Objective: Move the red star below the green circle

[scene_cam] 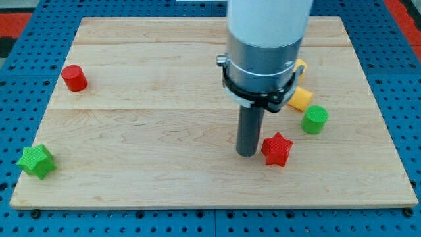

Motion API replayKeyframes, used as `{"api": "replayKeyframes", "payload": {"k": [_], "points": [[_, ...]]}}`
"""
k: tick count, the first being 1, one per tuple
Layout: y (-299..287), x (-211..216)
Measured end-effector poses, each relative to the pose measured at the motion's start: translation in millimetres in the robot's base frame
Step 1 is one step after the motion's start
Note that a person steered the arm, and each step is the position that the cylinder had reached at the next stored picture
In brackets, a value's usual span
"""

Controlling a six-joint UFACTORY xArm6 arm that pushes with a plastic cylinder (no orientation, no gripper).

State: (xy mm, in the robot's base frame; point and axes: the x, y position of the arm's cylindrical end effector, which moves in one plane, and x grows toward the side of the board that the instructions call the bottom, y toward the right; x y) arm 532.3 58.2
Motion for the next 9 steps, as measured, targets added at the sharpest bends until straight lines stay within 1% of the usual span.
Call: {"api": "replayKeyframes", "payload": {"k": [2, 3, 5, 6, 7, 8, 9], "points": [[23.4, 0.0], [48.6, 0.0], [79.2, 0.0], [12.6, 0.0], [-82.8, 23.8], [-180.4, 63.9], [-269.0, 86.3]]}}
